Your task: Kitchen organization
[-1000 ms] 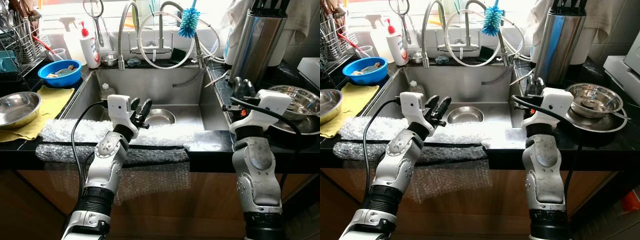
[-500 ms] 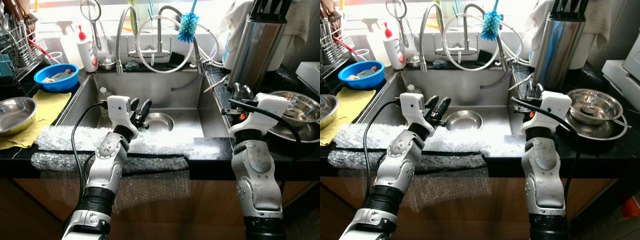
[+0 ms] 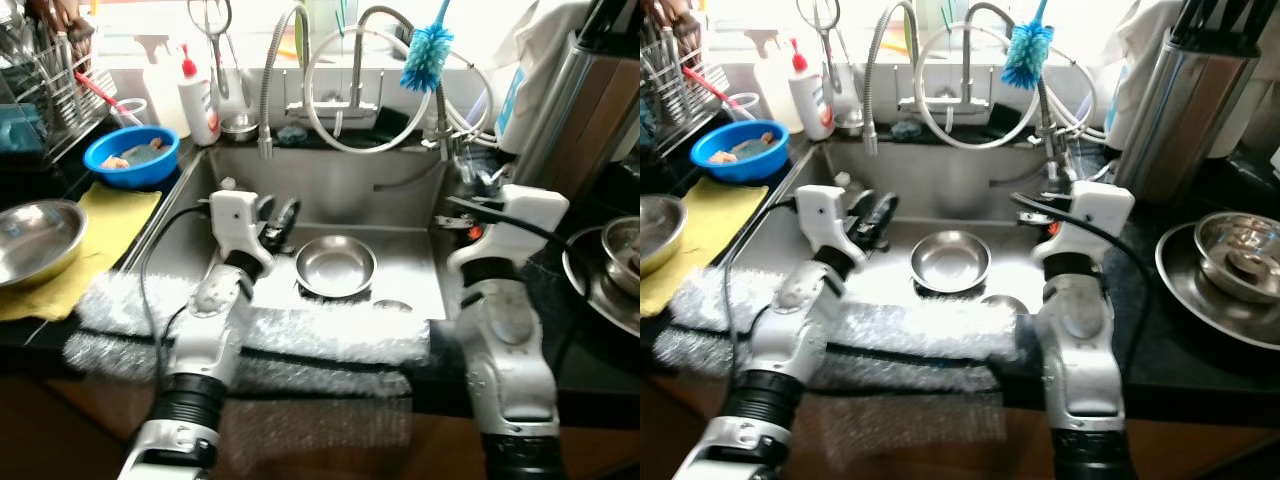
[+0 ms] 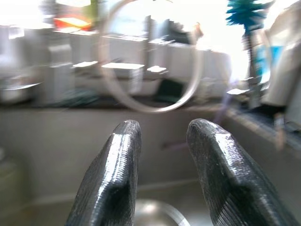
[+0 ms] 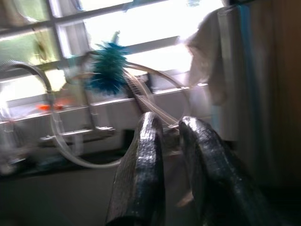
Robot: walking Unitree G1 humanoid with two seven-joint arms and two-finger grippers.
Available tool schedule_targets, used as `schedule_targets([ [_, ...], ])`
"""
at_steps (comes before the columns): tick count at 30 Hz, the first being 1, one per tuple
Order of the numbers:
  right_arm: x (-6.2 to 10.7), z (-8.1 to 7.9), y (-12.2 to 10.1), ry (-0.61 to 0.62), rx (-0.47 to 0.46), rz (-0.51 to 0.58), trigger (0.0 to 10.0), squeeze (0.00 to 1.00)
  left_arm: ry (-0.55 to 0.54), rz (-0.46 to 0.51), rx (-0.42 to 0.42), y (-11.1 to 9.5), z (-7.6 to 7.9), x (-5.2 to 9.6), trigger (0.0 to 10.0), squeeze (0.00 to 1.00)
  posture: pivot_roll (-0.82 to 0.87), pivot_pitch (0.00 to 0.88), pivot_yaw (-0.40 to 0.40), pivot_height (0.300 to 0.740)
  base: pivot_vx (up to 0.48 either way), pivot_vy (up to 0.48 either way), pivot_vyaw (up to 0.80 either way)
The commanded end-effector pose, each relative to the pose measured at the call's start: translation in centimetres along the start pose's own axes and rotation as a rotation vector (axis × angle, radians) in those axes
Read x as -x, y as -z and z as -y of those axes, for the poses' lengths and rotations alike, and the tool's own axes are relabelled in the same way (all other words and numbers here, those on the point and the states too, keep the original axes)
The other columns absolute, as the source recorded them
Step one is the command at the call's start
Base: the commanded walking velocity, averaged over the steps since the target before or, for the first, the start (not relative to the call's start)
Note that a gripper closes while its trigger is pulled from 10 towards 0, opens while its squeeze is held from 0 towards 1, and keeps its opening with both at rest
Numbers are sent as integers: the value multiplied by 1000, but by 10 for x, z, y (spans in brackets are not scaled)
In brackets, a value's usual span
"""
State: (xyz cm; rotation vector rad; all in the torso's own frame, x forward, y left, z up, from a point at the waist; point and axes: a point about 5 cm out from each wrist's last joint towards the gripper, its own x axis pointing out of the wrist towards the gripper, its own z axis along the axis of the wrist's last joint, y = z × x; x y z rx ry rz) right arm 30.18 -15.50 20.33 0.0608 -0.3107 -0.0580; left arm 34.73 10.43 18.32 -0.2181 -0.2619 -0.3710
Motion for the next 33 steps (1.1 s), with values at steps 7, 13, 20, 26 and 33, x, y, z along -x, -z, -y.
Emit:
schedule_targets([
  [7,-1,-5,-4,-6,-5,4,10000,0,-4,-4,-15,0,-4,1,10000,0,-180,0,22,740,0,0,0],
  [13,-1,-5,-5,-7,-5,2,10000,0,-4,-3,-15,0,-4,1,10000,0,-180,0,22,740,0,0,0],
  [20,-1,-5,-5,-6,-5,1,10000,0,-4,-3,-15,0,-4,1,10000,0,-180,0,22,740,0,0,0],
  [26,-1,-5,-5,-6,-4,1,10000,0,-4,-3,-15,0,-4,1,10000,0,-180,0,22,740,0,0,0],
  [33,24,58,-9,449,87,-295,10000,0,61,-87,-28,11,-2,4,10000,0,-216,0,36,740,0,0,0],
])
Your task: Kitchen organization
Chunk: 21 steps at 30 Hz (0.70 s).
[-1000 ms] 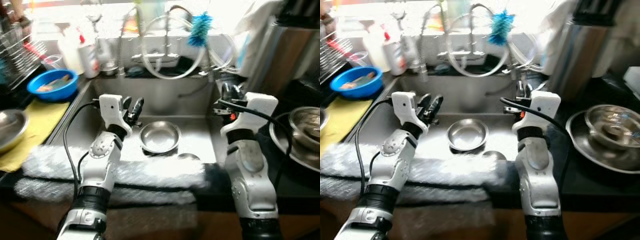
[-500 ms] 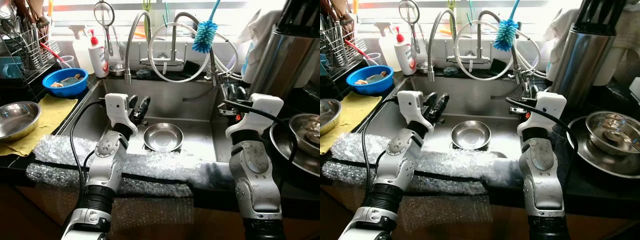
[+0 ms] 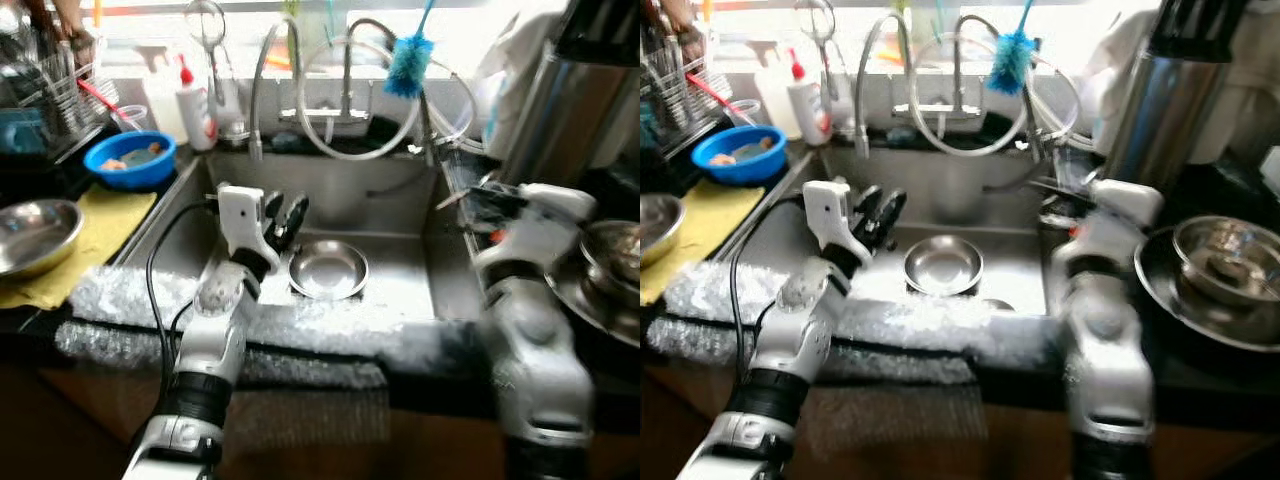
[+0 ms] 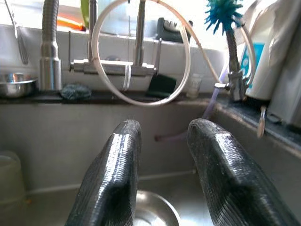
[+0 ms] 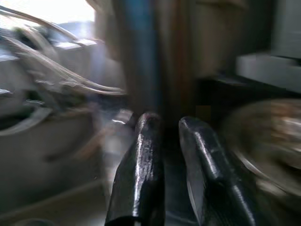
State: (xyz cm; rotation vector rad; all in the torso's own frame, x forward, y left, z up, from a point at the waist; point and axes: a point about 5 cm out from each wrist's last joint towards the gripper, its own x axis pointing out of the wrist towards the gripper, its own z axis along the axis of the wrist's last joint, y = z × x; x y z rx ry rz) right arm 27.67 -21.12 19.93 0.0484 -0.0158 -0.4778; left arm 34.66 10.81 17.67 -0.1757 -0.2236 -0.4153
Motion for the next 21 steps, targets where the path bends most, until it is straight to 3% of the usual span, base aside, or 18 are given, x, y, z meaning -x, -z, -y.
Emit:
schedule_targets([
  [1,5,3,0,28,-13,-21,10000,0,22,-40,2,7,3,0,10000,0,-216,0,36,740,0,0,0],
  [4,5,0,-3,-12,-34,28,10000,0,22,-40,5,7,4,0,10000,0,-216,0,37,740,0,0,0],
  [8,5,-6,-8,-82,9,96,10000,0,25,-38,9,8,6,0,10000,0,-217,0,36,740,0,0,0],
  [9,7,-7,-12,-81,-6,39,10000,0,29,-37,10,8,6,1,10000,0,-218,0,33,740,0,0,0],
  [16,7,3,-16,-90,2,-71,10000,0,39,-48,8,10,6,2,10000,0,-225,0,33,740,0,0,0],
  [21,4,12,-30,-236,122,-6,10000,0,44,-46,12,10,8,1,10000,0,-236,0,32,740,0,0,0],
])
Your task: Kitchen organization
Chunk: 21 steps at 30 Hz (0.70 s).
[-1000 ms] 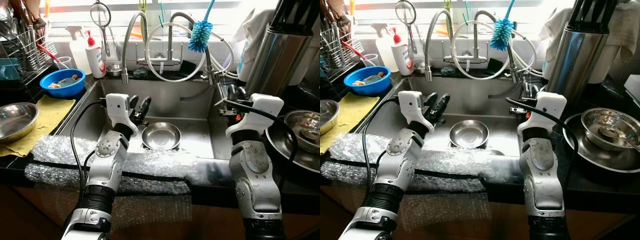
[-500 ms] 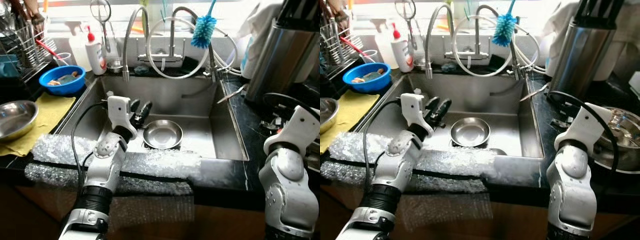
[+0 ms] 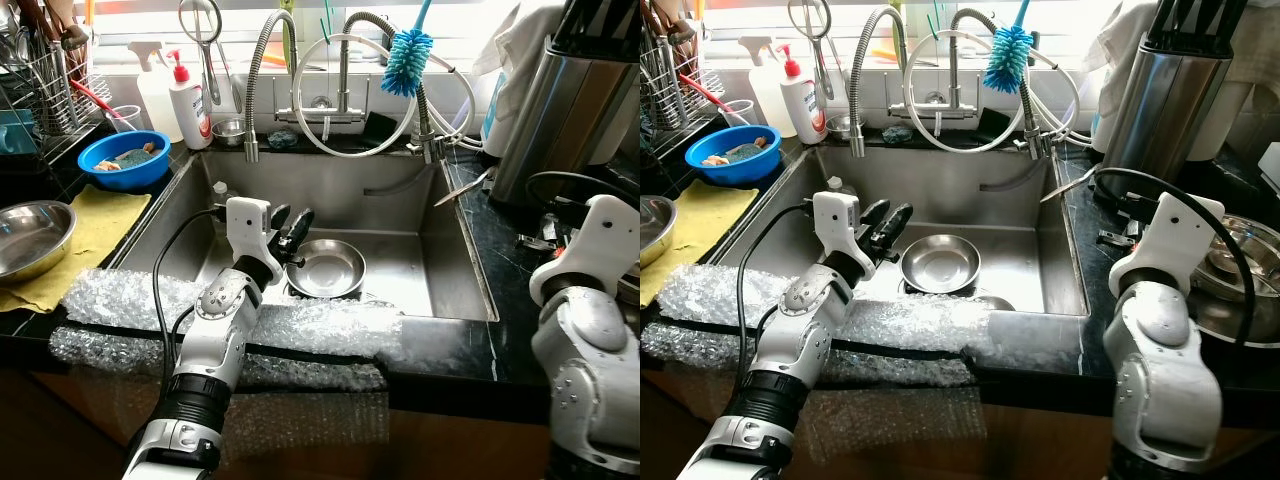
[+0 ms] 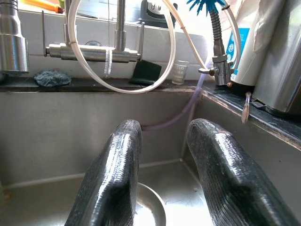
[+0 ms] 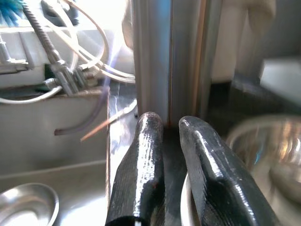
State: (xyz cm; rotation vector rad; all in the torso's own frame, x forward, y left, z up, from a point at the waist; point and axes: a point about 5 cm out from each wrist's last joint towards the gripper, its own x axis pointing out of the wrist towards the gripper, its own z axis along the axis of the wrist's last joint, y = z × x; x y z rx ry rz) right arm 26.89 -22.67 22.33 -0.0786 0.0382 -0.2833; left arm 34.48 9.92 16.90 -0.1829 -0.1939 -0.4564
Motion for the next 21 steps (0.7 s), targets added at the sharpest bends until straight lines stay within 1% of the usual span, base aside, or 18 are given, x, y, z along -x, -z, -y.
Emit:
schedule_targets([
  [1,7,0,-12,-110,50,28,10000,0,10,-16,-3,2,1,1,10000,0,-243,0,34,740,0,0,0],
  [4,12,3,-19,-158,81,25,10000,0,12,-17,-2,2,1,1,10000,0,-252,0,35,740,0,0,0],
  [5,13,3,-20,-189,99,27,10000,0,13,-18,-2,2,1,1,10000,0,-253,0,34,740,0,0,0],
  [6,18,4,-20,-258,141,11,10000,0,13,-17,-1,2,1,0,10000,0,-254,0,33,740,0,0,0],
  [7,20,6,-19,-296,153,-1,10000,0,13,-16,-1,2,1,0,10000,0,-255,0,33,740,0,0,0],
  [9,21,7,-19,-303,154,-3,10000,0,13,-16,-1,2,1,0,10000,0,-255,0,33,740,0,0,0],
  [11,26,14,-18,-340,181,-12,10000,0,10,-16,-1,2,0,-1,10000,0,-252,0,34,740,0,0,0],
  [12,30,21,-14,-360,182,-16,10000,0,9,-17,-1,2,0,0,10000,0,-253,0,35,740,0,0,0],
  [13,31,30,-7,-349,192,-25,10000,0,9,-19,-1,3,-1,0,10000,0,-255,0,38,740,0,0,0],
  [14,31,30,-7,-349,192,-25,10000,0,9,-19,-1,3,-1,0,10000,0,-255,0,38,740,0,0,0],
  [15,32,36,-2,-339,200,-39,10000,0,10,-20,-2,4,-1,0,10000,0,-256,0,39,740,0,0,0],
  [17,33,38,0,-337,200,-44,10000,0,10,-21,-2,4,-1,1,10000,0,-256,0,39,740,0,0,0],
  [19,34,44,5,-332,198,-41,10000,0,13,-16,-4,4,-2,1,10000,0,-258,0,39,740,0,0,0],
  [21,37,50,12,-336,240,-43,10000,0,17,-12,-13,3,-4,1,10000,0,-255,0,39,740,0,0,0],
])
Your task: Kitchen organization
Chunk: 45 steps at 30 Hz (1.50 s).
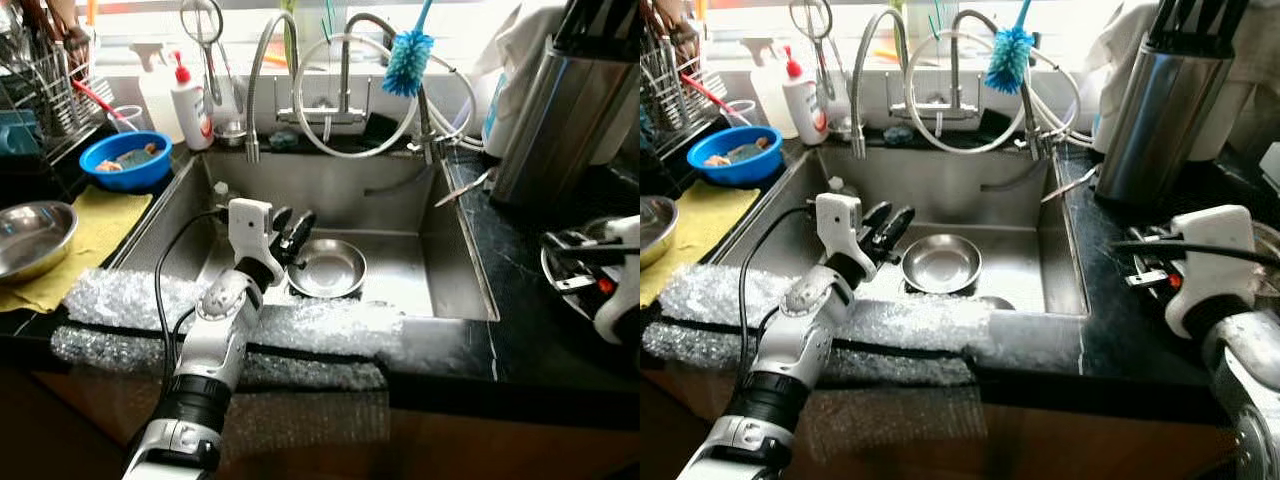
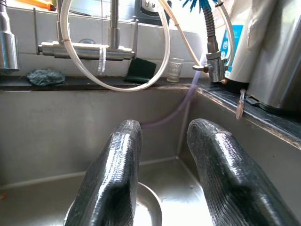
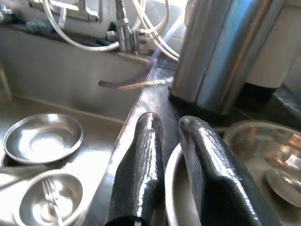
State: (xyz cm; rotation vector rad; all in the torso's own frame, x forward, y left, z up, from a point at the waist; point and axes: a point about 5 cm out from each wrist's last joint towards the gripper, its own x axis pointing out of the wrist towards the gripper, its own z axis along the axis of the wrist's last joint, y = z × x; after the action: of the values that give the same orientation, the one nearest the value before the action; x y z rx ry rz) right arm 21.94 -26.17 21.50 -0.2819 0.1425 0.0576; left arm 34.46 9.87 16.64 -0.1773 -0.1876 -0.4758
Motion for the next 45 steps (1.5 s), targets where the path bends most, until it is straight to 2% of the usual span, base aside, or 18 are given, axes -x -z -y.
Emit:
schedule_targets([
  [1,3,4,5,-9,26,10,10000,0,12,-13,-39,0,-9,1,10000,0,-252,0,37,740,0,0,0],
  [4,4,5,9,-18,24,4,10000,0,41,-26,-79,-2,-14,3,10000,0,-248,0,38,740,0,0,0],
  [9,5,2,9,-51,46,24,10000,0,89,-13,-206,-29,-38,2,10000,0,-237,0,44,740,0,0,0],
  [10,5,2,9,-51,46,24,10000,0,89,-13,-206,-29,-38,2,10000,0,-237,0,44,740,0,0,0],
  [12,5,1,10,-55,60,27,10000,0,86,-6,-249,-39,-47,3,10000,0,-237,0,45,740,0,0,0],
  [15,5,1,11,-58,60,35,10000,0,87,-11,-264,-41,-54,6,10000,0,-237,0,47,740,0,0,0],
  [20,5,1,12,-60,61,39,10000,0,93,-13,-265,-41,-55,6,10000,0,-237,0,47,740,0,0,0],
  [22,6,3,14,-43,48,18,10000,0,97,-54,-282,-33,-60,15,10000,0,-239,0,46,740,0,0,0],
  [23,9,8,18,-13,44,-8,10000,0,116,-106,-281,-19,-59,27,10000,0,-242,0,47,740,0,0,0],
  [25,12,13,21,23,39,-24,10000,0,125,-124,-272,-13,-57,31,10000,0,-245,0,48,740,0,0,0],
  [27,13,16,22,49,34,-37,10000,0,126,-126,-269,-12,-56,32,10000,0,-245,0,49,740,0,0,0],
  [29,14,25,27,141,-1,-64,10000,0,131,-132,-263,-10,-55,32,10000,0,-247,0,51,740,0,0,0],
  [31,15,26,30,166,-38,-72,10000,0,134,-134,-261,-9,-54,32,10000,0,-249,0,54,740,0,0,0],
  [40,10,23,32,150,-94,-76,10000,0,157,-137,-261,-9,-48,31,10000,0,-243,0,56,740,0,0,0],
  [45,3,13,30,79,-141,-54,10000,0,154,-121,-261,-12,-46,30,10000,0,-237,0,55,740,0,0,0],
])
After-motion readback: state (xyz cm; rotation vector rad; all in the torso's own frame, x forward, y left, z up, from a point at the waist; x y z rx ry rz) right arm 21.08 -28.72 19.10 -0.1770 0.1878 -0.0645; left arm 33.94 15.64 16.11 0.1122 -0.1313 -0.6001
